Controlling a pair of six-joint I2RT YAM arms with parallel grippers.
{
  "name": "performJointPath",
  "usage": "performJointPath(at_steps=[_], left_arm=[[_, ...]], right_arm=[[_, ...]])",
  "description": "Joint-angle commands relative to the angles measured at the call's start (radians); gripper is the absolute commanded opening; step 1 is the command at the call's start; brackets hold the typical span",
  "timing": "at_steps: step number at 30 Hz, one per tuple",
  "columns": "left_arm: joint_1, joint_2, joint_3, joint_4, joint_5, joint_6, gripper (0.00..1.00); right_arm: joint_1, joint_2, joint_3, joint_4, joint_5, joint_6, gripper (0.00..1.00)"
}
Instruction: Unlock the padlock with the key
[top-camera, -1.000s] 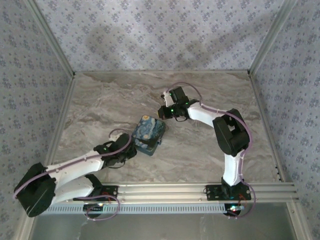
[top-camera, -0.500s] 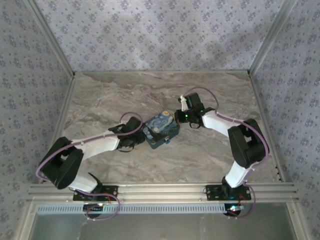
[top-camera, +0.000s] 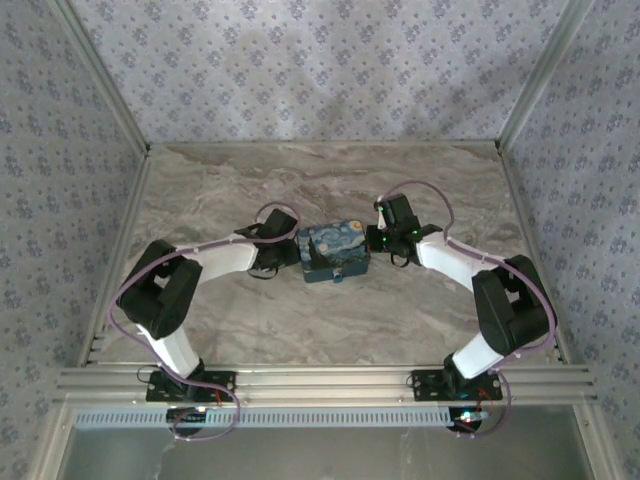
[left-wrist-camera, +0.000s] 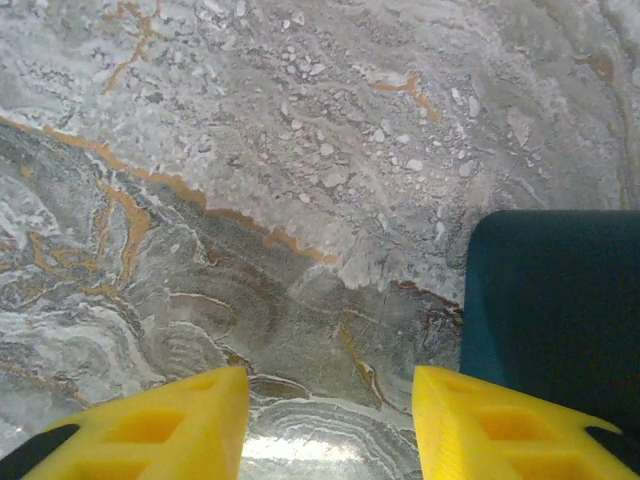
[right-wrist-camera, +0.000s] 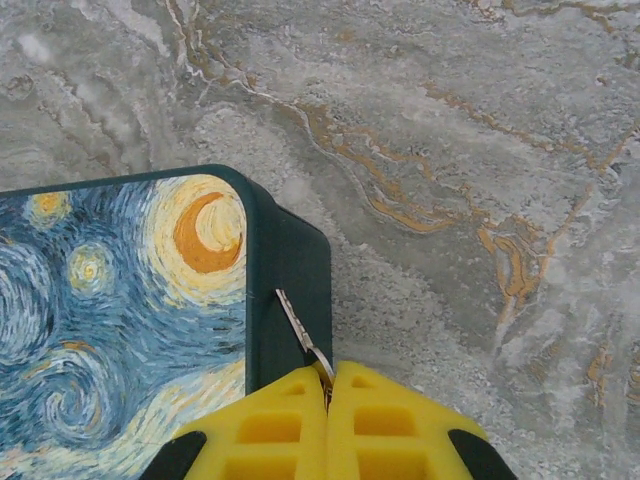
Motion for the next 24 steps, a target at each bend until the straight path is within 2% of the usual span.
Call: performJointPath(at_steps=[1,5,10,18,21,24], left_arm=[[0.009,-0.029,0.027,0.127,0.087,0.009,0.52],[0.038,-0.062,0.020,0.114,0.094,0.031,0.56],[0.029,-0.155,-0.020,0.077,0.079,0.037,0.59],[-0.042,-0.335,-0.117,-0.009,0.030,0.051,0.60],[-0.066,-0.371,-0.125,-0.070,0.010,0.041,0.60],[-0.100,-0.429,-0.171,-0.060,0.022,0.019,0.58]], right_arm=[[0.019,0.010,-0.004,-0.096,-0.078,0.022,0.00],[0.011,0.007,0.000,-0.126,-0.051,0.031,0.00],[0.019,-0.012,0.007,-0.183,0.001,0.034,0.00],[0.091,-0.010,0.000,-0.197,0.028,0.081,0.00],[0.101,-0.009,0.004,-0.198,0.034,0.105,0.00],[0.101,-0.013,0.003,-0.205,0.039,0.122,0.00]])
